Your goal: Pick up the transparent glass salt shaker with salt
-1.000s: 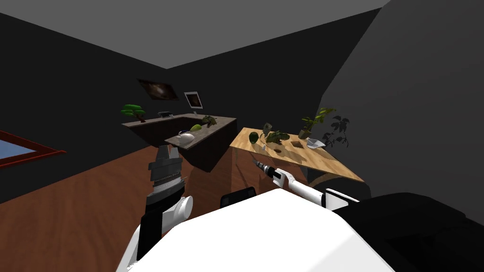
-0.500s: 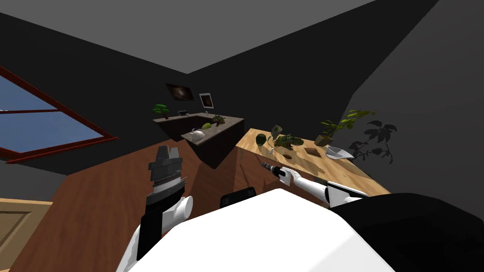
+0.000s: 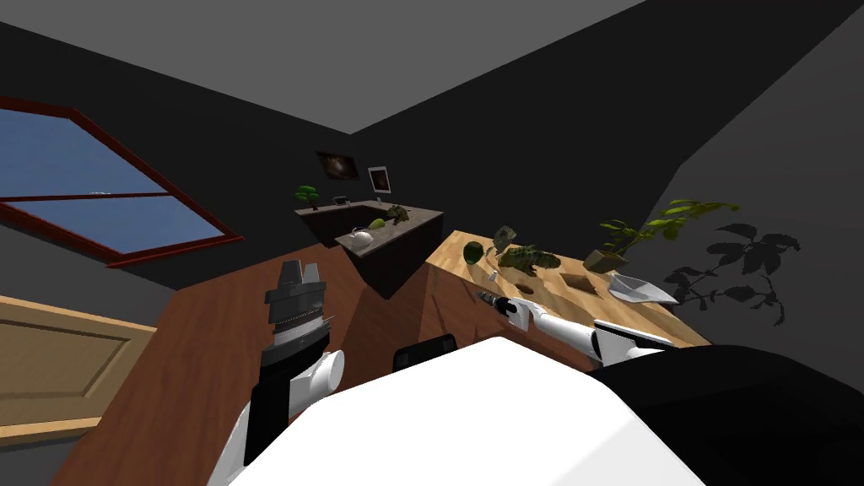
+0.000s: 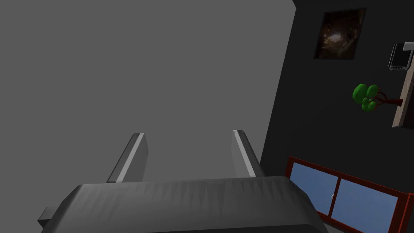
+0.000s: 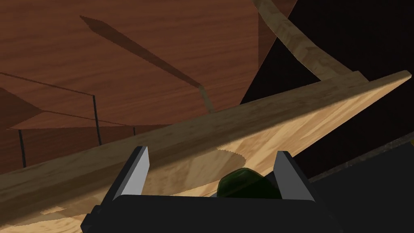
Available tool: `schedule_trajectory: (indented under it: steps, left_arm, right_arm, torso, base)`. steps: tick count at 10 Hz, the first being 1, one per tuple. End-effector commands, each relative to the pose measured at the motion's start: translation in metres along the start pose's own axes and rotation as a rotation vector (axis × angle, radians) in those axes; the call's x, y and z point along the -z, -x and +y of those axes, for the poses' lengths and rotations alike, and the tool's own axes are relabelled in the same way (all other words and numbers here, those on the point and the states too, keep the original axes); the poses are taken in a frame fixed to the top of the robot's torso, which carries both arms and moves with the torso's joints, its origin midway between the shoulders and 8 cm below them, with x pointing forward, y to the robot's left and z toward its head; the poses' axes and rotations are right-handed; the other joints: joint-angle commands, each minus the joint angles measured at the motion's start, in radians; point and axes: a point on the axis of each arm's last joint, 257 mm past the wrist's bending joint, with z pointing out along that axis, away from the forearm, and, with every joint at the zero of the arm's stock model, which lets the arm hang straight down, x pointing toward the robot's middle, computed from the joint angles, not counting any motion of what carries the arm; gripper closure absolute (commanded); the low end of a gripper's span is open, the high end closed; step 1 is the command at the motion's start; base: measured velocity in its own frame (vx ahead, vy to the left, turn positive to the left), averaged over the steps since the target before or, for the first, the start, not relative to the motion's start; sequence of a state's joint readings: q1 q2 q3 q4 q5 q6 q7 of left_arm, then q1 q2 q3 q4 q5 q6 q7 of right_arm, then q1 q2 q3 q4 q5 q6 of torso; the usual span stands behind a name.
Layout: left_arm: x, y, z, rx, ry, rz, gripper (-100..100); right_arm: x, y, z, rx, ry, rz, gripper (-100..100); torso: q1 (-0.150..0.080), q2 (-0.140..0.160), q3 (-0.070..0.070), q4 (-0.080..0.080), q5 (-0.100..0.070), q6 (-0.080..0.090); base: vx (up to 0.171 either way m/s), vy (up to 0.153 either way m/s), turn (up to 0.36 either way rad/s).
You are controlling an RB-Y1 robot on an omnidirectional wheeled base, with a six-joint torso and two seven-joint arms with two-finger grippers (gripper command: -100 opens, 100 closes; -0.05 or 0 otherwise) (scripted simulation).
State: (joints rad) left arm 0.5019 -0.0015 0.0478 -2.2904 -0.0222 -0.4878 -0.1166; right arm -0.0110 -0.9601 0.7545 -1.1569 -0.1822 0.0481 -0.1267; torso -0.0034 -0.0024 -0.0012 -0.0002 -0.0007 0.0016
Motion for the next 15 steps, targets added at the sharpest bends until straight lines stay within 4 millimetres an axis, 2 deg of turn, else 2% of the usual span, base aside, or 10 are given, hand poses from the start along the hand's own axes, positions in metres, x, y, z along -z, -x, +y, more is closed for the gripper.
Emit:
schedule_trajectory:
  steps: [1, 3, 5, 7, 9, 10, 12, 13, 14, 15]
  left_arm:
    - [0.0, 0.0, 0.0, 0.0, 0.0, 0.0, 0]
    - [0.0, 0.0, 0.0, 0.0, 0.0, 0.0, 0]
    - [0.0, 0.0, 0.0, 0.0, 0.0, 0.0, 0]
    - [0.0, 0.0, 0.0, 0.0, 0.0, 0.0, 0]
    - [0.0, 0.0, 0.0, 0.0, 0.0, 0.0, 0]
    - [0.0, 0.0, 0.0, 0.0, 0.0, 0.0, 0]
    - [0.0, 0.0, 0.0, 0.0, 0.0, 0.0, 0]
    - [0.0, 0.0, 0.0, 0.0, 0.0, 0.0, 0]
    - [0.0, 0.0, 0.0, 0.0, 0.0, 0.0, 0]
    - [0.0, 0.0, 0.0, 0.0, 0.0, 0.0, 0]
  right_arm:
    - [0.005, 0.013, -0.035, -0.006, -0.083, -0.017, -100]
    - [0.021, 0.043, -0.087, -0.017, -0.216, -0.054, -100]
    - [0.021, 0.043, -0.087, -0.017, -0.216, -0.054, -100]
    - [0.042, 0.071, -0.13, -0.028, -0.33, -0.093, -100]
    - [0.063, 0.095, -0.163, -0.036, -0.419, -0.129, -100]
    - [0.063, 0.095, -0.163, -0.036, -0.419, -0.129, -100]
    - [0.084, 0.118, -0.19, -0.044, -0.496, -0.167, -100]
    - [0.077, 0.111, -0.18, -0.04, -0.47, -0.153, -100]
    - [0.078, 0.112, -0.182, -0.042, -0.476, -0.157, 0]
    - [0.08, 0.099, -0.189, -0.039, -0.457, -0.14, -100]
  torso:
    - [0.0, 0.0, 0.0, 0.0, 0.0, 0.0]
    - [-0.001, -0.001, -0.001, 0.0, 0.0, -0.001]
    - [-0.001, -0.002, -0.001, 0.0, 0.0, 0.0]
    - [0.002, 0.0, 0.0, 0.0, 0.001, -0.001]
    - [-0.001, -0.001, -0.001, 0.0, 0.0, 0.0]
    - [-0.002, -0.002, -0.001, 0.0, 0.0, 0.0]
    - [0.001, -0.001, 0.0, 0.0, 0.0, 0.0]
    - [0.0, -0.001, -0.001, 0.0, 0.0, 0.0]
    - [0.001, 0.0, 0.0, 0.0, 0.0, 0.001]
    - [0.003, 0.001, 0.001, 0.0, 0.0, 0.001]
  base:
    - [0.041, -0.029, 0.254]
    - [0.07, -0.066, 0.276]
    - [0.04, -0.038, 0.076]
    - [0.031, -0.024, 0.261]
    - [0.055, -0.076, 0.215]
    - [0.042, -0.055, 0.05]
    - [0.043, -0.047, 0.151]
    - [0.024, -0.038, 0.048]
    - [0.004, -0.006, -0.006]
    - [0.099, 0.012, 0.004]
